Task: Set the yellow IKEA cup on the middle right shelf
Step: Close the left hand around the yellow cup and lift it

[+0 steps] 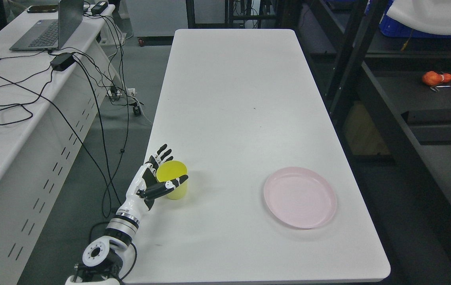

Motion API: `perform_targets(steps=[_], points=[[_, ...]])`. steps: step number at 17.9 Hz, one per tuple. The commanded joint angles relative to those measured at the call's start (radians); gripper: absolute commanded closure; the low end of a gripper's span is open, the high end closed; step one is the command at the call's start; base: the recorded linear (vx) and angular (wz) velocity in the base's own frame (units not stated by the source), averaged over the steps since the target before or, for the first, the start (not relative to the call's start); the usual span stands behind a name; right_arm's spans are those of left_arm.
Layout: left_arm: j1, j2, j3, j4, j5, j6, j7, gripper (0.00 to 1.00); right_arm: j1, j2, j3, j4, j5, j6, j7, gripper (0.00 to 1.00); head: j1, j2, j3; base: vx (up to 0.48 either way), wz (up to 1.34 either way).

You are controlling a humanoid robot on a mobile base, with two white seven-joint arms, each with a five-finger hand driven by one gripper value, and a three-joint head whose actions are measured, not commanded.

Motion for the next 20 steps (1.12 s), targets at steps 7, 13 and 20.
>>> perform_targets(steps=[7, 13, 20], points=[[-0.004, 0.046, -0.098, 0.032, -0.152, -0.002, -0.004, 0.04, 0.014, -0.017, 0.017, 0.000, -0.025, 0.001, -0.001, 0.01, 0.0000, 0.000, 0.000, 0.000, 0.00], [0.001, 0.017, -0.036, 0.052, -0.086, -0.005, -0.007, 0.46, 0.014, -0.017, 0.017, 0.000, -0.025, 0.001, -0.001, 0.01, 0.0000, 0.000, 0.000, 0.000, 0.00], [0.035, 0.017, 0.049, -0.014, 0.078, -0.111, -0.007, 1.00, 0.014, -0.017, 0.017, 0.000, -0.025, 0.001, -0.001, 0.01, 0.0000, 0.000, 0.000, 0.000, 0.00]])
